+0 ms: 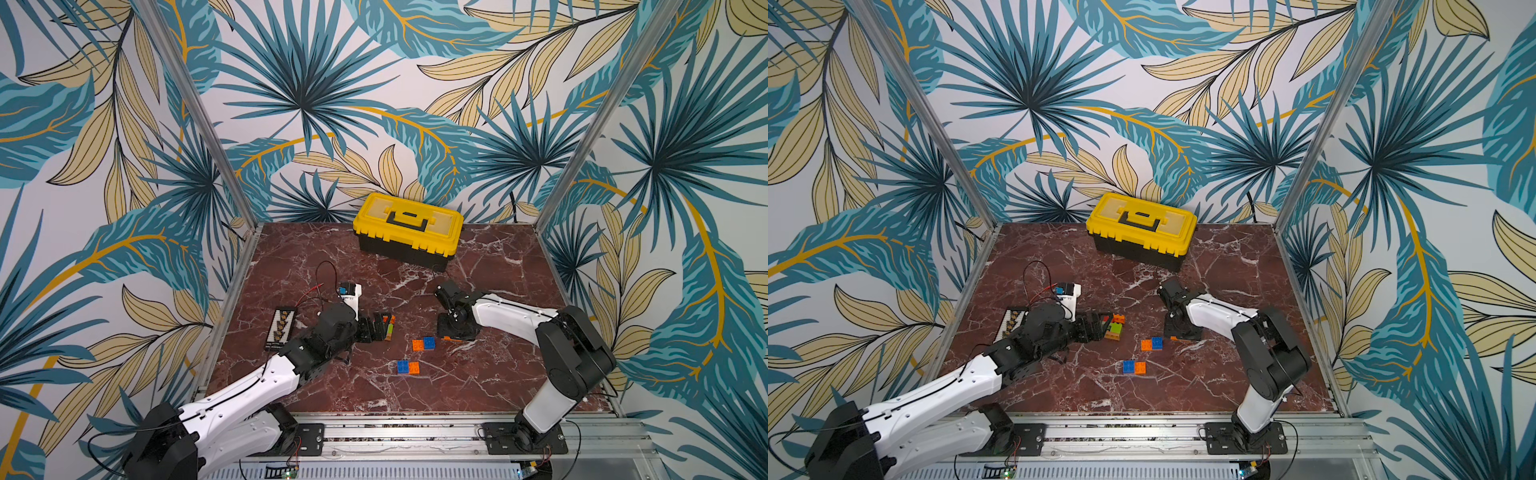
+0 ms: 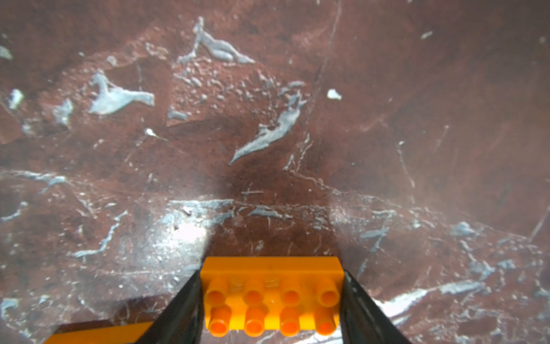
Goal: Assemble the number 5 with lego
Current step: Pick up the lego brick from the center of the board.
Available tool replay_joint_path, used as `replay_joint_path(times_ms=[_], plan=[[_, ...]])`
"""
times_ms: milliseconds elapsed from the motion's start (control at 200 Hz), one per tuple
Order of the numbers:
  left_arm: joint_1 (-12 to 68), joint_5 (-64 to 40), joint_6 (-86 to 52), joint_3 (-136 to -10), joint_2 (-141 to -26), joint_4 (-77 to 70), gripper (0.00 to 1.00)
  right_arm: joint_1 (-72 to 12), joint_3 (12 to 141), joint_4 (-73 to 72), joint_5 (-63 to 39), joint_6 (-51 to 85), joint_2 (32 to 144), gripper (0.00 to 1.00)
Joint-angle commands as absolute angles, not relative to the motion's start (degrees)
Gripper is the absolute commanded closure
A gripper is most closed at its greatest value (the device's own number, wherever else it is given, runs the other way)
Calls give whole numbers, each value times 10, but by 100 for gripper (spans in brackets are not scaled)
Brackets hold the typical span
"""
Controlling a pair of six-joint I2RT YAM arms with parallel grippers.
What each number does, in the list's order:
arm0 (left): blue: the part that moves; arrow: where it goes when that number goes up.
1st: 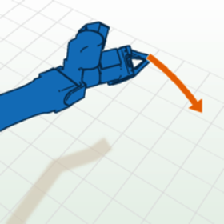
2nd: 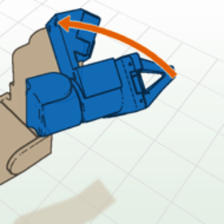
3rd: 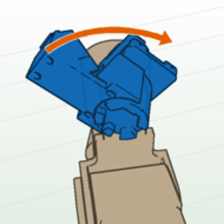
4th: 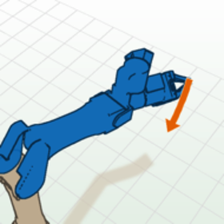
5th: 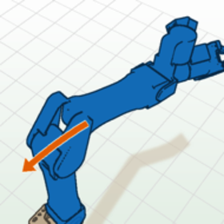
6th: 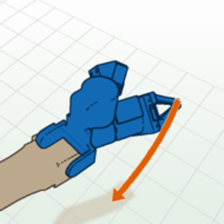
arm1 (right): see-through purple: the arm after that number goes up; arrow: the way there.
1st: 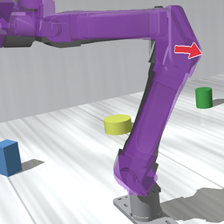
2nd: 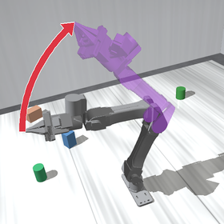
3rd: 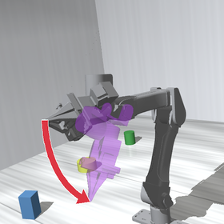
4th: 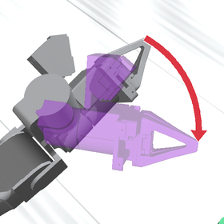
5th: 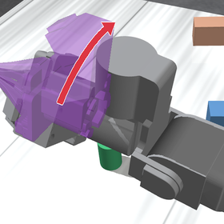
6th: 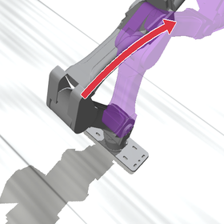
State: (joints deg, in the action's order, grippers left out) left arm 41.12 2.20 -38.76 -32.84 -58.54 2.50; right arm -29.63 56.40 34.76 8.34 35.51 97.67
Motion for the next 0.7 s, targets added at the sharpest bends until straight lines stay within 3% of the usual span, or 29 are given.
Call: replay_joint_path(times_ms=[0,330,696], plan=[[409,9,-396,-323,-585,42,0,-297,556,388,86,352,963,40],[409,-20,-453,-322,-591,88,0,-332,530,434,63,397,828,40],[409,-41,-520,-278,-583,84,0,-505,561,421,78,521,842,41]])
